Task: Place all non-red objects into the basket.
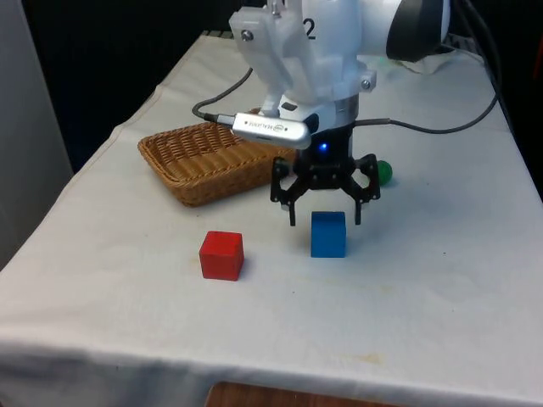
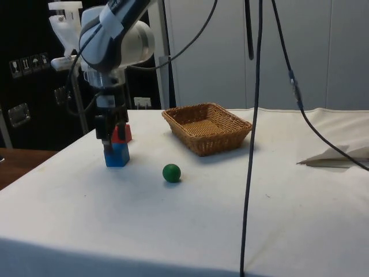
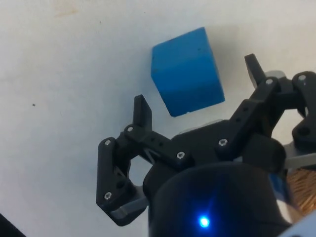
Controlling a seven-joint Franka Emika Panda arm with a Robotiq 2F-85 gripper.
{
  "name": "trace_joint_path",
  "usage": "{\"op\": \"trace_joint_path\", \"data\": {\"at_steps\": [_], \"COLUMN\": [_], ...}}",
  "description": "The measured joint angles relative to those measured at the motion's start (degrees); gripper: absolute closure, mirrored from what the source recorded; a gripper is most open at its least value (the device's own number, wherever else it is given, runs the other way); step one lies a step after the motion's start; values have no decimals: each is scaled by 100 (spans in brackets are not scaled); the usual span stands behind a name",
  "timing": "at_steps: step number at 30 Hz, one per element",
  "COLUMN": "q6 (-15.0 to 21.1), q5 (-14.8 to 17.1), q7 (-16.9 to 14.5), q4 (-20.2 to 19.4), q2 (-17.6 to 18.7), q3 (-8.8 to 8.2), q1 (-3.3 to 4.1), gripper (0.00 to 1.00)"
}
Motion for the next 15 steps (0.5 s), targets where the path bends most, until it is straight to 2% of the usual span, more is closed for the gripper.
{"op": "trace_joint_path", "data": {"at_steps": [10,15], "q6": [63,63], "q5": [350,390], "q7": [-189,-206], "q4": [138,235], "q2": [298,395], "q3": [0,-6], "q1": [0,-6], "gripper": [0,2]}}
